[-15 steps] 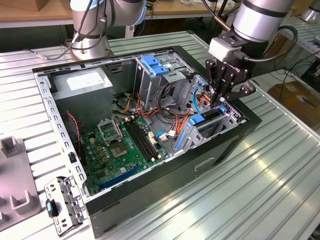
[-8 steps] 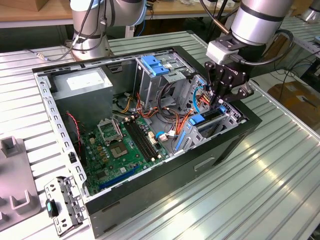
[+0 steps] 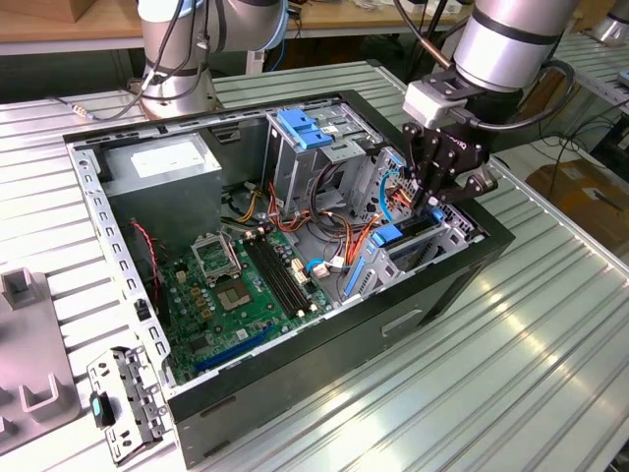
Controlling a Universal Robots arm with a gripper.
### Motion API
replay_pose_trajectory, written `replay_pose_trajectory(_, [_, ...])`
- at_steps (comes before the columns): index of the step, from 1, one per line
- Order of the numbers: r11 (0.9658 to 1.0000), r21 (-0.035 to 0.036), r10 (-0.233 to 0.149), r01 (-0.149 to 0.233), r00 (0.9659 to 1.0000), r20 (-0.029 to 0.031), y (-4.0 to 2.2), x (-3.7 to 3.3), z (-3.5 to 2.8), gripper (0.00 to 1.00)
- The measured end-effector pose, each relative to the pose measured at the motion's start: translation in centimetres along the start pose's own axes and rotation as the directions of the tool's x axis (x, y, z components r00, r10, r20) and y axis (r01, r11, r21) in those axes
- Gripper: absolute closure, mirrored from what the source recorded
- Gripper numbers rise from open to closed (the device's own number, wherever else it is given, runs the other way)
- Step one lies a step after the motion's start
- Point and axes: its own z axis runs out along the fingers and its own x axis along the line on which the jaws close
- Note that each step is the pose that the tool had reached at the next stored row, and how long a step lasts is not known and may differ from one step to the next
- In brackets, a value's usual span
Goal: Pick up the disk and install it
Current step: 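Insert the first disk wire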
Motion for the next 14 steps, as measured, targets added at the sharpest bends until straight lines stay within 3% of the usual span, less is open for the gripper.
replay_pose_trajectory(14, [1.0000,-0.0004,0.009,-0.009,1.0000,0.0000,-0.14,0.10,0.08,0.83])
